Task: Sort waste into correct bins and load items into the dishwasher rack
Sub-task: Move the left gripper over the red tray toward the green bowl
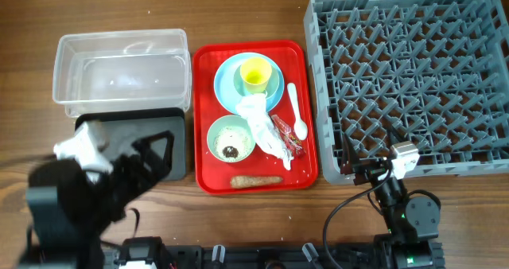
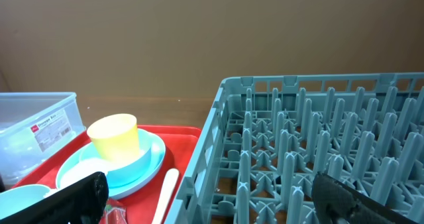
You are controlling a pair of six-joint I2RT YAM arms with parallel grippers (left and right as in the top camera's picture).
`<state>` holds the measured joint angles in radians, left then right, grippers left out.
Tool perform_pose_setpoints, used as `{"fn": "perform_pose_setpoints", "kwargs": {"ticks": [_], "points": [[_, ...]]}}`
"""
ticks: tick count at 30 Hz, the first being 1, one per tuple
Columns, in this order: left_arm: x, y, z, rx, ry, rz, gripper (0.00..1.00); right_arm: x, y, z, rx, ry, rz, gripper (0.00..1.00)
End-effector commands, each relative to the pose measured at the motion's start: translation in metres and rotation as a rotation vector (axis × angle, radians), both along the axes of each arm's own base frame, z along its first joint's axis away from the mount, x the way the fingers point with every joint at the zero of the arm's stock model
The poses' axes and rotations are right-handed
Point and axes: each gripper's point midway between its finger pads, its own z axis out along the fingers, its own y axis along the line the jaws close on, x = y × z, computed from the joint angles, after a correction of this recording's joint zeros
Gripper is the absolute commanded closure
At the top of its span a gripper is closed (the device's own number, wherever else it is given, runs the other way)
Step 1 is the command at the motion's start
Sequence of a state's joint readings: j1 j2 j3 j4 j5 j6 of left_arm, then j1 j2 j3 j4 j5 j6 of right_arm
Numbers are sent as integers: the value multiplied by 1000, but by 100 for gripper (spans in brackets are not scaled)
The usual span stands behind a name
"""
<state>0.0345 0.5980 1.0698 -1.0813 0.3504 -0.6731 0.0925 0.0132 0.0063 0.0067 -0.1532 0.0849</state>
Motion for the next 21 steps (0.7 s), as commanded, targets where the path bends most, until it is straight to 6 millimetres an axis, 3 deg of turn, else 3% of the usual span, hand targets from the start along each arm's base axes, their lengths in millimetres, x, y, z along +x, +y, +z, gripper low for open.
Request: {"fn": "perform_pose_setpoints", "kwargs": {"ticks": [1,5,6,7,9,21], "points": [[12,-8,-18,41,268,-114,0,0,0,1,-4,-7,3,0],[15,-13,-52,9,486,-161,1,0,0,1,-4,-7,3,0],[16,-13,-59,4,536,-162,14,0,0,1,-4,-7,3,0],[17,-13,-65,-1,574,-162,51,0,0,1,-4,-7,3,0],[19,-13,-74,-6,624,-163,96,0,0,1,-4,-7,3,0],[17,-42,-87,121,650,-244,96,0,0,1,-4,-7,3,0]]}}
